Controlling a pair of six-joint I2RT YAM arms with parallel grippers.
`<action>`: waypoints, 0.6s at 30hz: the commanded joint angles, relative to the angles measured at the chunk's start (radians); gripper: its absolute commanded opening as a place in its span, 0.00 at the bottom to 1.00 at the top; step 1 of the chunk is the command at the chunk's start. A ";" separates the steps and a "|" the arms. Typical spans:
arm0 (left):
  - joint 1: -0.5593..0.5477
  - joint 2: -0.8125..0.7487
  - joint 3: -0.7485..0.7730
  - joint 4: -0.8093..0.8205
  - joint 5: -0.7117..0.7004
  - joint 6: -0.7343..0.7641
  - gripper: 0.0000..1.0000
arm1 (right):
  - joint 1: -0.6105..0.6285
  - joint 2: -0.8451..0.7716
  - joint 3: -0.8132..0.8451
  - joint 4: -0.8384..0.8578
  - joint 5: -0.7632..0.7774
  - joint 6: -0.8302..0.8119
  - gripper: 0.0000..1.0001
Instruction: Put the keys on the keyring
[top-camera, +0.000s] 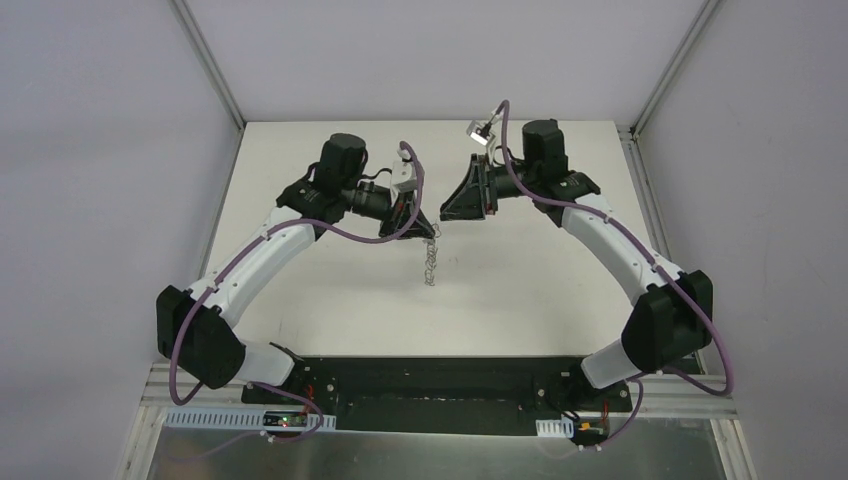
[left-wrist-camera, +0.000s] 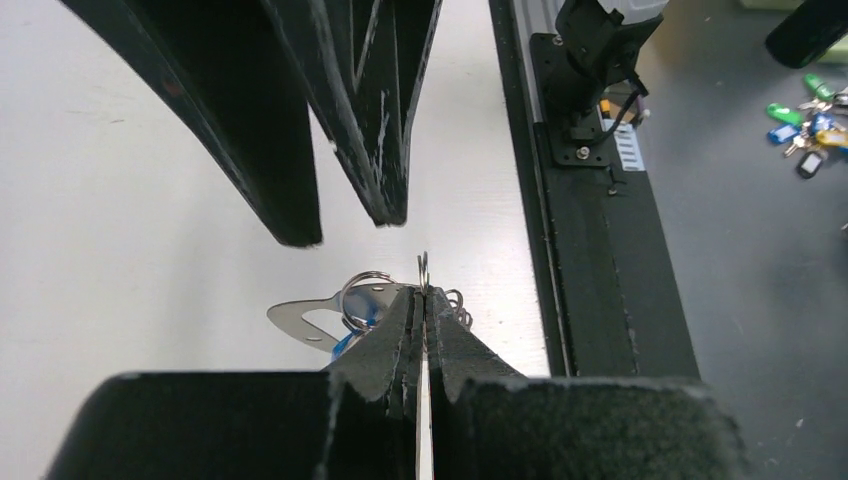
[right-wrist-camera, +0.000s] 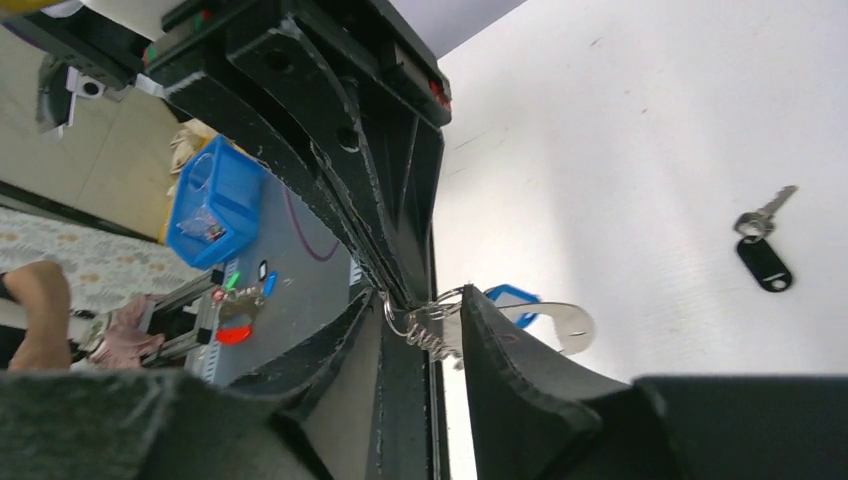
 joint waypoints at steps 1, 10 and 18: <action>0.002 -0.054 -0.069 0.262 0.091 -0.243 0.00 | -0.016 -0.096 0.003 -0.065 0.037 -0.128 0.40; 0.022 -0.046 -0.209 0.799 0.084 -0.742 0.00 | -0.010 -0.160 -0.014 -0.228 0.057 -0.328 0.43; 0.022 -0.046 -0.249 0.887 0.064 -0.823 0.00 | 0.018 -0.169 -0.013 -0.261 0.134 -0.380 0.38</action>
